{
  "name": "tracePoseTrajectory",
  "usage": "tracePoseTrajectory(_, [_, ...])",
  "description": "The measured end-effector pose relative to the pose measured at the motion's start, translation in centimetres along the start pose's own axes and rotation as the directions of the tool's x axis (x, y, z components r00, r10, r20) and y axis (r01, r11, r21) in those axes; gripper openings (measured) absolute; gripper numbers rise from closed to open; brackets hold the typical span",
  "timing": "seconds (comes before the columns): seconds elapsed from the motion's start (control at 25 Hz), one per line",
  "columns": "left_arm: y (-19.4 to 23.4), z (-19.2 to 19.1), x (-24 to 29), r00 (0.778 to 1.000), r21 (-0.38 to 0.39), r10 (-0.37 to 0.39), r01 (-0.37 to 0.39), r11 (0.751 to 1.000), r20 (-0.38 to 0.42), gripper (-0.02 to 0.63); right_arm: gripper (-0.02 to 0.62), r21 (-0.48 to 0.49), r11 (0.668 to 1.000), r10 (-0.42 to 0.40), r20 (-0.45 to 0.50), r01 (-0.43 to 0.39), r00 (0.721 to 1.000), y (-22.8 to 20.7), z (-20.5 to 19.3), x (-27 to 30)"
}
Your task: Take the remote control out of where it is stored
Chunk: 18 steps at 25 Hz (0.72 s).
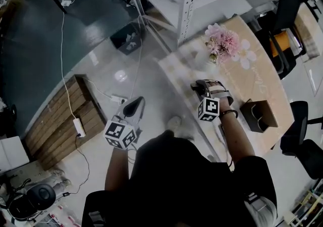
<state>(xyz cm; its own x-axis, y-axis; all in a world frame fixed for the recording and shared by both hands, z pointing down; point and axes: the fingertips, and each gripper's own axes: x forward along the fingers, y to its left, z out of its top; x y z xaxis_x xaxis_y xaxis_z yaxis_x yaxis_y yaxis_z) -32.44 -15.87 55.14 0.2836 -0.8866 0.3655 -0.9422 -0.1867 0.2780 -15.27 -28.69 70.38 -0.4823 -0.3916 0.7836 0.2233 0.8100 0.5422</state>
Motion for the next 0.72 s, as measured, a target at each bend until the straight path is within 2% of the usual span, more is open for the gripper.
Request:
tracePoseTrajectory(0.4, [0.5,-1.2,-0.5,1.000,-0.025,-0.011,0.011,1.000,-0.012,0.002,0.123,0.019,0.999,0.035,-0.019,-0.034,0.999,0.6,0.1,0.2])
tracePoseTrajectory(0.72, [-0.4,-1.2,-1.5,1.000,-0.023,-0.011,0.012,1.000,0.008,0.002,0.192,0.038,0.997,0.068,-0.031,-0.067,0.997,1.2,0.2,-0.9])
